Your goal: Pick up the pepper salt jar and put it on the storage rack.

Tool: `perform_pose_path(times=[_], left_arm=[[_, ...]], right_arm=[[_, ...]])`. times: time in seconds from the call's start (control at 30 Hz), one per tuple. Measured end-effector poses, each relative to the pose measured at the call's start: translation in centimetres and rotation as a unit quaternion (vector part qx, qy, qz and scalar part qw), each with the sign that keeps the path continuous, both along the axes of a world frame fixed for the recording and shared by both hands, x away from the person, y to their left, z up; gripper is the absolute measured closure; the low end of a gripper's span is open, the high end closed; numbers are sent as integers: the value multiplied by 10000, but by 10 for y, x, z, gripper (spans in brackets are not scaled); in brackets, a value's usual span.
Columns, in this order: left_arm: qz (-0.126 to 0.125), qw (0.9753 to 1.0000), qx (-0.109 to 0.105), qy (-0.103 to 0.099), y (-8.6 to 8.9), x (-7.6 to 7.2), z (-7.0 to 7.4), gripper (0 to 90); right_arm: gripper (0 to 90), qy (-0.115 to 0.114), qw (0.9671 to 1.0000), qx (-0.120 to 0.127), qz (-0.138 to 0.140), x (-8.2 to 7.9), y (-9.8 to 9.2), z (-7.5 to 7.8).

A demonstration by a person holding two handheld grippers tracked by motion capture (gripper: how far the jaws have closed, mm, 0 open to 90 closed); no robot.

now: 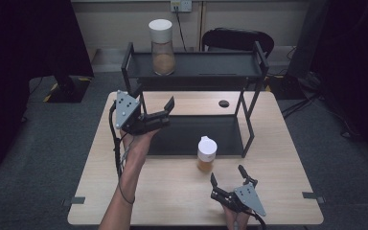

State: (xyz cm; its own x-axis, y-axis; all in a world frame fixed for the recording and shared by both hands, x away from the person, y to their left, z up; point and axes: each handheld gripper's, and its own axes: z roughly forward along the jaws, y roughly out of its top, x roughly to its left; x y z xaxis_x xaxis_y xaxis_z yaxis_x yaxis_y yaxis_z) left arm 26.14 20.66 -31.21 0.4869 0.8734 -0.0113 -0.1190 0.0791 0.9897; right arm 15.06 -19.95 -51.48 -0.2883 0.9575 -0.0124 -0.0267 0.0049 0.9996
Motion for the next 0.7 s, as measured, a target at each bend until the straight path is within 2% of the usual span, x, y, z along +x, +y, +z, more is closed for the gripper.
perform_pose_path(times=[0.07,0.23,0.37,0.57,0.7], left_arm=[[-6,10000,-79,15,3,-4,-8,0],[70,9999,-78,3,7,-16,-21,0],[74,9997,-237,-14,12,-24,-34,0],[64,9995,-309,59,16,-35,-53,0],[108,9995,-277,131,18,-41,-63,0]], right_arm=[[13,-1,10000,-1,-1,0,0,0],[13,0,10000,0,-1,0,0,0],[13,-1,10000,-1,-2,0,0,0],[13,0,10000,0,-3,0,0,0],[13,1,10000,2,-12,0,0,0]])
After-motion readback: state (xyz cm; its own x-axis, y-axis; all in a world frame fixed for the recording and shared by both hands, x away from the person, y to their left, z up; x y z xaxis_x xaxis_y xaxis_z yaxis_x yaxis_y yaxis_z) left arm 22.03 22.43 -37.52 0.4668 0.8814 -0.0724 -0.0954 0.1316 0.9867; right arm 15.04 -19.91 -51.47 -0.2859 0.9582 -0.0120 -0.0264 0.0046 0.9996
